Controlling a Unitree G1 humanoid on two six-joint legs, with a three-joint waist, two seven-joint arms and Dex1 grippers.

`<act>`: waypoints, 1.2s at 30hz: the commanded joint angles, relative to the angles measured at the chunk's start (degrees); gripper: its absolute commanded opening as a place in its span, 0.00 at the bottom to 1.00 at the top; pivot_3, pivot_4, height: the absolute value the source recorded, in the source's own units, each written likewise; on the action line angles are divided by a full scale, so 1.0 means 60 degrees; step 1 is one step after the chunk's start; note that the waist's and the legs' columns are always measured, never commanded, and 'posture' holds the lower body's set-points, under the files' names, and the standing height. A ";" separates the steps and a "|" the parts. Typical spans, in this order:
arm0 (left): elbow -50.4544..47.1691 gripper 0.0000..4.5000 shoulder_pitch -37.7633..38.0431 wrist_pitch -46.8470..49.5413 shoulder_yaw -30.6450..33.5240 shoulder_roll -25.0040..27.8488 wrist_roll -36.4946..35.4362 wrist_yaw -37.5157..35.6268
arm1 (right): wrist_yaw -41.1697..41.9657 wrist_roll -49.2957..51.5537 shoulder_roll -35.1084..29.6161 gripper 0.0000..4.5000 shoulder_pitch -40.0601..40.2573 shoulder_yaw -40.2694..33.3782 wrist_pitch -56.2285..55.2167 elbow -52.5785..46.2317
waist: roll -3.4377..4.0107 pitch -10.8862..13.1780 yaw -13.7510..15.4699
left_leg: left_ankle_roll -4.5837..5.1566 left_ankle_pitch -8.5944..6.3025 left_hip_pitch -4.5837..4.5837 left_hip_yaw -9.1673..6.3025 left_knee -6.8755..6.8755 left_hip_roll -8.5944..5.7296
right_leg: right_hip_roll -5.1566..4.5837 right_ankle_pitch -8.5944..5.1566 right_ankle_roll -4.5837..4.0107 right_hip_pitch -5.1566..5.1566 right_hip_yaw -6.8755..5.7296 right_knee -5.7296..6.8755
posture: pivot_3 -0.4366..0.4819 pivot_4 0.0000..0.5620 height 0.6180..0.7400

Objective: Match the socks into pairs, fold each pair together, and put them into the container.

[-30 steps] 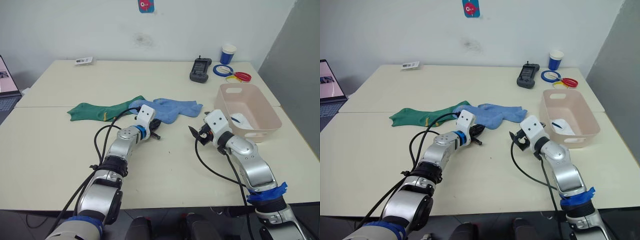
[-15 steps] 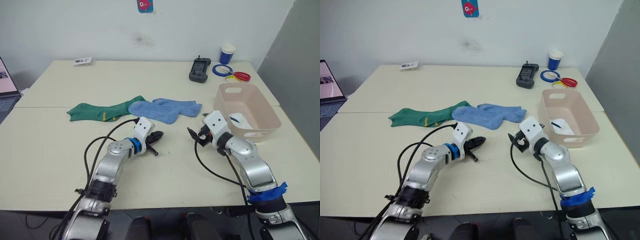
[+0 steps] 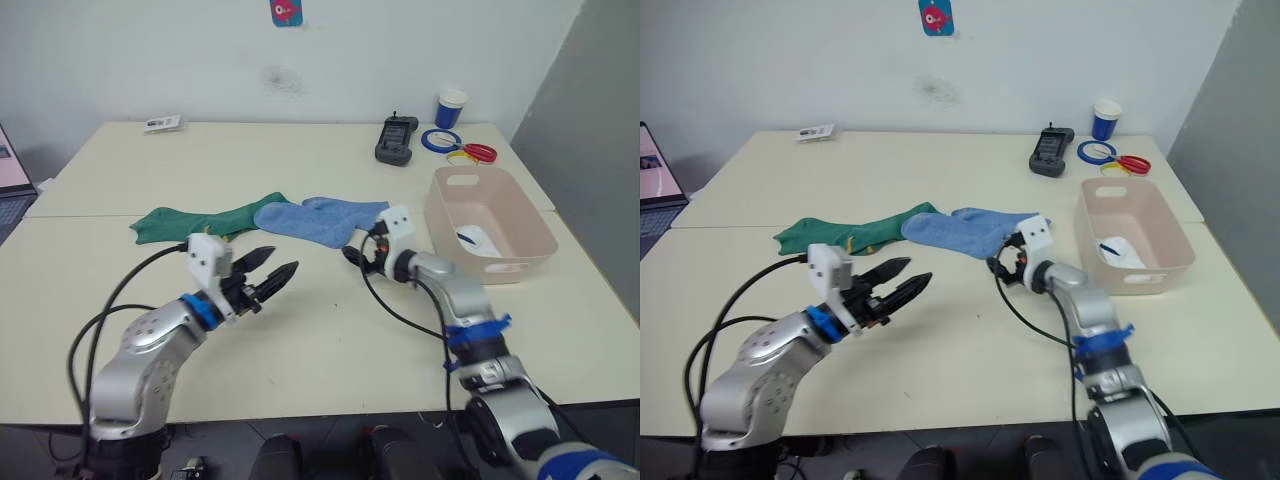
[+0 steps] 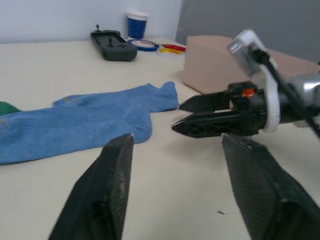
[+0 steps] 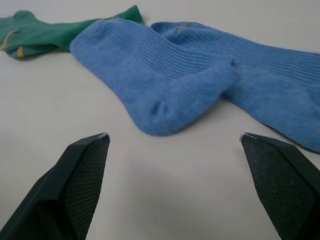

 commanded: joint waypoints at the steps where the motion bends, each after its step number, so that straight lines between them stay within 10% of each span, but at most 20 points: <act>1: -0.0660 0.94 0.0267 0.0101 0.0367 0.0084 -0.0417 0.0381 | -0.0180 0.0194 0.0187 1.00 -0.0900 -0.0486 -0.0803 0.1622 | 0.0000 0.0000 0.0037 | 0.0000 0.0000 -0.0001 0.0000 0.0001 -0.0001 | 0.0000 0.0000 0.0000 0.0001 -0.0001 -0.0002 | 0.48 0.27 1.00; 10: -0.1373 0.99 0.0495 0.0167 0.0184 0.0158 -0.0716 0.0850 | -0.0347 0.0194 0.0505 1.00 -0.2594 -0.1081 -0.2264 0.5192 | -0.0001 -0.0001 0.0046 | 0.0000 0.0000 -0.0008 0.0003 0.0001 -0.0003 | -0.0004 0.0028 -0.0048 0.0000 0.0000 -0.0008 | 0.48 0.27 1.00; 23: -0.1113 1.00 0.0181 0.0194 0.0098 0.0548 -0.1033 0.0871 | 0.0369 0.0692 0.0743 0.04 -0.3169 -0.1942 -0.2629 0.6347 | -0.0001 0.0000 0.0046 | 0.0000 0.0000 -0.0007 -0.0002 -0.0002 0.0003 | -0.0001 0.0033 -0.0058 -0.0002 -0.0005 -0.0007 | 0.48 0.27 1.00; 26: -0.1074 1.00 0.0165 0.0197 0.0089 0.0634 -0.1068 0.0798 | 0.0470 0.0782 0.0732 0.00 -0.3077 -0.2020 -0.2427 0.6176 | 0.0000 0.0000 0.0047 | 0.0000 0.0000 -0.0007 -0.0003 -0.0003 0.0004 | -0.0001 0.0033 -0.0057 -0.0002 -0.0007 -0.0008 | 0.48 0.27 1.00; 36: -0.1140 1.00 0.0919 0.0475 0.0256 0.1620 -0.1393 -0.0118 | 0.2460 0.3124 -0.0582 0.00 0.0349 -0.1061 0.4481 -0.1435 | 0.0002 0.0001 0.0083 | 0.0001 -0.0001 -0.0019 -0.0019 -0.0009 0.0008 | -0.0019 0.0027 -0.0050 -0.0005 -0.0021 -0.0015 | 0.48 0.27 1.00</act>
